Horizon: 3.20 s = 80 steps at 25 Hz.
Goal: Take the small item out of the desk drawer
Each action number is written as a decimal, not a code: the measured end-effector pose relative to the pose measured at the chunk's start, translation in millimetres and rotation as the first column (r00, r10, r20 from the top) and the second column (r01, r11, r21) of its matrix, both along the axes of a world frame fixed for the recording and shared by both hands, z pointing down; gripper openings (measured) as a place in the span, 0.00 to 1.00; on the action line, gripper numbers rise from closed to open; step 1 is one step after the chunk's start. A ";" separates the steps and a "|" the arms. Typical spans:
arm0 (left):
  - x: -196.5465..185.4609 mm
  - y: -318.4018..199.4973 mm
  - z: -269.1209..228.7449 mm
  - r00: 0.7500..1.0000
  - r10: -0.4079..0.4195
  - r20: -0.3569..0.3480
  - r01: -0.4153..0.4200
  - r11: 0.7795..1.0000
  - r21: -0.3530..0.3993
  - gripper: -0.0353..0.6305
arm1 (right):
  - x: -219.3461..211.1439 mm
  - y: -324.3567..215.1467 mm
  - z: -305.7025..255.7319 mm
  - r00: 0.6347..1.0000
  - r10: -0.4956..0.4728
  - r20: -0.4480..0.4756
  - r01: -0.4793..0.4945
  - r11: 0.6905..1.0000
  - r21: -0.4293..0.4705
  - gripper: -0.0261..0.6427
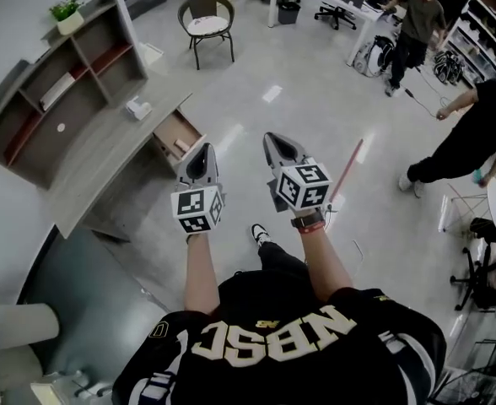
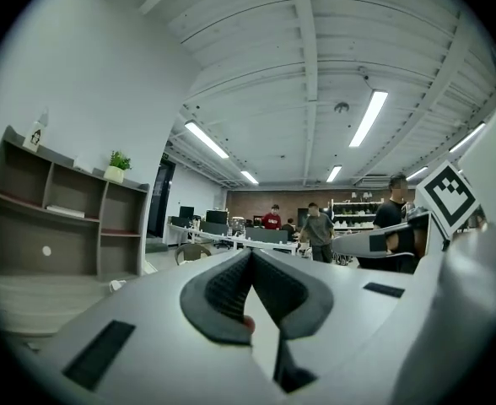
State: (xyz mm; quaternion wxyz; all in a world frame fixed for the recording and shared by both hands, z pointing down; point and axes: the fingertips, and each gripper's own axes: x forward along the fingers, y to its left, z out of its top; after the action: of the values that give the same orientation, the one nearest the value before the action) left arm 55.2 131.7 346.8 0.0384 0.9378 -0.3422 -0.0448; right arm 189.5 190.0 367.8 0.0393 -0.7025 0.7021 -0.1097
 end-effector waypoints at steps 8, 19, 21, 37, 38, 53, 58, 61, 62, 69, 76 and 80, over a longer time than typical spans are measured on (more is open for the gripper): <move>26.5 -81.8 -4.6 0.993 -0.120 0.008 0.120 0.993 0.023 0.08 | 17.8 -105.3 -3.2 0.987 -0.163 0.011 0.163 0.987 0.014 0.05; 26.2 -156.4 5.8 0.936 -0.348 0.045 0.350 0.937 -0.028 0.08 | 18.5 -207.9 14.0 0.920 -0.387 0.054 0.389 0.921 -0.022 0.05; 13.2 -157.6 9.5 0.916 -0.398 0.050 0.401 0.915 -0.051 0.08 | 8.0 -216.7 21.6 0.897 -0.436 0.070 0.439 0.898 -0.032 0.05; -91.4 -228.7 51.4 0.846 -0.530 0.068 0.534 0.837 -0.119 0.08 | -111.6 -305.5 57.0 0.810 -0.583 0.064 0.586 0.805 -0.091 0.05; -95.8 -236.8 50.9 0.847 -0.527 0.063 0.531 0.839 -0.118 0.08 | -116.7 -312.7 54.7 0.811 -0.583 0.050 0.585 0.806 -0.090 0.05; -142.0 -310.3 73.1 0.901 -0.433 0.033 0.433 0.891 -0.139 0.08 | -180.6 -385.3 80.4 0.849 -0.528 0.011 0.525 0.840 -0.137 0.05; -140.1 -319.2 112.9 0.914 -0.402 0.061 0.405 0.889 -0.212 0.08 | -180.0 -394.9 120.5 0.854 -0.519 0.022 0.511 0.831 -0.220 0.05; -141.0 -341.2 134.5 0.911 -0.407 0.070 0.412 0.881 -0.234 0.08 | -183.4 -416.3 144.4 0.839 -0.544 0.016 0.528 0.807 -0.263 0.05; -140.8 -349.1 143.2 0.909 -0.411 0.073 0.416 0.876 -0.244 0.08 | -184.3 -423.7 153.9 0.833 -0.553 0.015 0.534 0.797 -0.281 0.05; -134.0 -381.6 204.5 0.905 -0.414 0.100 0.421 0.834 -0.357 0.08 | -175.3 -455.7 223.4 0.826 -0.561 0.054 0.532 0.744 -0.404 0.06; -126.8 -399.2 256.0 0.914 -0.382 0.138 0.403 0.807 -0.433 0.08 | -164.2 -461.4 304.0 0.835 -0.542 0.092 0.501 0.682 -0.532 0.09; -121.4 -405.3 282.6 0.922 -0.352 0.158 0.384 0.797 -0.465 0.08 | -155.9 -464.6 343.3 0.843 -0.532 0.081 0.472 0.657 -0.588 0.11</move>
State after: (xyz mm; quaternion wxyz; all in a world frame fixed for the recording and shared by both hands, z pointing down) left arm -66.3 -273.6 629.4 0.2533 0.8137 -0.5189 0.0661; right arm 33.6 -274.6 711.1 -0.2457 -0.4622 0.8002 -0.2928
